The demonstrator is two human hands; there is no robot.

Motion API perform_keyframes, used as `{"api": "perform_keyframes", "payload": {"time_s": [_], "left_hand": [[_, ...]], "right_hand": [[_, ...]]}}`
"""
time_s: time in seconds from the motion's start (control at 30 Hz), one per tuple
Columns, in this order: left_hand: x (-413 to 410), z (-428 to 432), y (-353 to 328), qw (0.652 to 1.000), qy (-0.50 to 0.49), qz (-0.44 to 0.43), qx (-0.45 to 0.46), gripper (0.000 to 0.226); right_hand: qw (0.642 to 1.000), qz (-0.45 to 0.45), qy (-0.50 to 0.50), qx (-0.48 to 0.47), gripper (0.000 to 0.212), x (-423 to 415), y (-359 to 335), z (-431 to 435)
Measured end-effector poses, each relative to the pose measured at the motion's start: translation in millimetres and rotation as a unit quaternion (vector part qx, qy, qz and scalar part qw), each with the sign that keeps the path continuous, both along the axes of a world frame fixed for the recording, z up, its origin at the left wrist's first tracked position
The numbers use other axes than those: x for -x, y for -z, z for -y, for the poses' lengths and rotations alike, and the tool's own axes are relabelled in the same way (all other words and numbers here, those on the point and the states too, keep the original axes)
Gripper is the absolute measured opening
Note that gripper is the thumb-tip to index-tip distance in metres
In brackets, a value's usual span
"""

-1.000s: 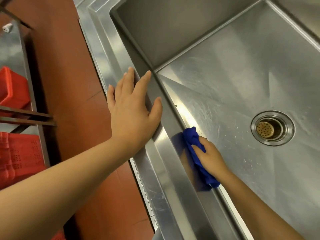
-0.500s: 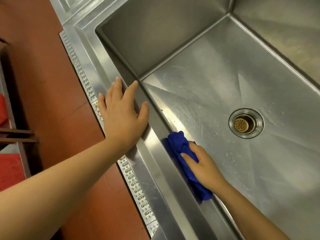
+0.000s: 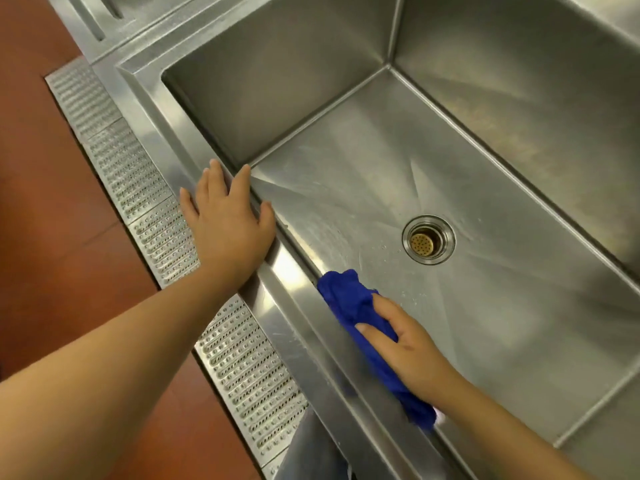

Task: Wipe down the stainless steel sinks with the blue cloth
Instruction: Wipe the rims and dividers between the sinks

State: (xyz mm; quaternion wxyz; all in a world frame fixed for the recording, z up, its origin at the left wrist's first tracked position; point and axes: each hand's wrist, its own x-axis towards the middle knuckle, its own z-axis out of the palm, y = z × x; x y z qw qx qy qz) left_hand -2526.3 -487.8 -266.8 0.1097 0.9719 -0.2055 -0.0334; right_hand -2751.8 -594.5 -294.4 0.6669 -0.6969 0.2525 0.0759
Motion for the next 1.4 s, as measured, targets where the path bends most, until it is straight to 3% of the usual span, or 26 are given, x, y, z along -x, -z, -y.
{"api": "perform_keyframes", "payload": {"time_s": [0.07,0.23,0.53,0.73,0.97,1.1,1.23,1.3,1.4], "left_hand": [[0.9,0.1,-1.0,1.000,0.000,0.000,0.005,0.055],[1.4,-0.3,-2.9,1.000,0.008,-0.002,-0.020,0.058],[65.6,5.8,-15.1,0.996,0.004,-0.078,-0.039,0.073],[92.8,10.0,-1.1,0.996,-0.014,-0.025,-0.079,0.074],[94.5,13.9,-0.4,0.995,-0.010,-0.011,-0.095,0.071],[93.6,13.4,0.9,0.995,-0.021,0.001,-0.098,0.067],[92.3,14.0,1.1,0.995,-0.020,0.006,-0.101,0.063],[93.3,14.3,0.2,0.995,-0.021,0.003,-0.101,0.062],[92.3,15.1,0.0,0.995,-0.024,0.006,-0.096,0.061]], "right_hand": [[1.000,0.005,0.013,0.011,0.046,2.9,-5.3,-2.1],[0.998,-0.035,0.001,0.045,0.015,-7.2,6.2,-5.3],[0.999,-0.013,-0.011,0.052,0.017,29.7,-31.0,-2.0],[0.998,-0.046,-0.008,0.033,0.018,30.6,8.0,-2.4],[1.000,0.014,-0.007,0.009,0.006,47.3,3.3,0.1],[0.999,0.017,-0.026,-0.007,0.022,37.1,40.0,1.8],[0.998,-0.059,-0.023,0.018,0.031,25.6,109.1,1.5],[0.995,-0.094,-0.038,0.026,0.027,26.5,124.8,3.2],[0.997,-0.064,-0.046,0.022,0.017,26.2,116.4,5.9]]}}
